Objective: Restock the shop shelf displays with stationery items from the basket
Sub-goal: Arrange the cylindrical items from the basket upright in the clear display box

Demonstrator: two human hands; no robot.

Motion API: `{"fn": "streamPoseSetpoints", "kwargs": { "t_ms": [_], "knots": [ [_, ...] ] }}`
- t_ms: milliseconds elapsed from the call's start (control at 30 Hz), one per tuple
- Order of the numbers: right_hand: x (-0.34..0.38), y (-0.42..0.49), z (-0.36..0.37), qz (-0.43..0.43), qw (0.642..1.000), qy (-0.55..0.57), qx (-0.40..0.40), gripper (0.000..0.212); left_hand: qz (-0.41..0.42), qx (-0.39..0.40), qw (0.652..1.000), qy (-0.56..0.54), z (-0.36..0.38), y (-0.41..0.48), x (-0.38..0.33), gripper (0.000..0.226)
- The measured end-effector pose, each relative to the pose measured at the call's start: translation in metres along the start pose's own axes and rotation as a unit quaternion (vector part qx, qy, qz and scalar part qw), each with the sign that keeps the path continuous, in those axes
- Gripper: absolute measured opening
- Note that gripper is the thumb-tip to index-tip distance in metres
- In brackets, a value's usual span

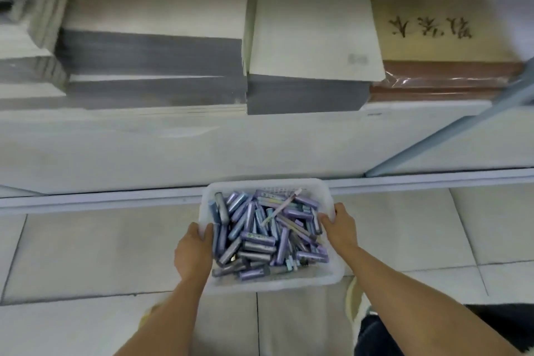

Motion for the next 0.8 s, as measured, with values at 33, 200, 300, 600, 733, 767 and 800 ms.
{"fn": "streamPoseSetpoints", "kwargs": {
  "t_ms": [33,200,300,600,733,767,800],
  "knots": [
    [-0.003,0.003,0.003,0.001,1.0,-0.003,-0.002,0.017,-0.002,-0.001,1.0,-0.001,0.004,0.002,0.001,0.035],
    [-0.019,0.012,0.016,0.0,1.0,-0.007,-0.008,0.017,0.0,-0.001,1.0,-0.02,0.022,0.006,0.011,0.037],
    [-0.024,0.017,0.022,-0.007,1.0,0.008,-0.017,0.017,-0.004,0.006,0.999,-0.05,0.029,0.009,0.014,0.037],
    [0.013,0.003,0.017,-0.174,0.975,0.023,-0.137,0.039,0.314,-0.088,0.945,0.03,0.018,-0.004,-0.023,0.037],
    [0.028,-0.03,0.049,-0.251,0.962,-0.076,0.071,0.031,0.583,0.093,0.798,0.122,0.035,-0.027,-0.04,0.039],
    [0.024,-0.036,0.059,-0.252,0.956,-0.112,0.097,0.038,0.58,0.105,0.793,0.157,0.039,-0.03,-0.041,0.045],
    [0.02,-0.04,0.067,-0.242,0.954,-0.139,0.111,0.049,0.563,0.117,0.794,0.197,0.043,-0.032,-0.042,0.051]
  ]
}}
Point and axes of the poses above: each hand's wrist, its own y-axis towards the middle knuckle, its own z-axis out of the palm, x = y × z, the point moved 1 cm from there along y, towards the middle knuckle, and after that the axes turned 7 degrees about -x, right-handed, at the moved point
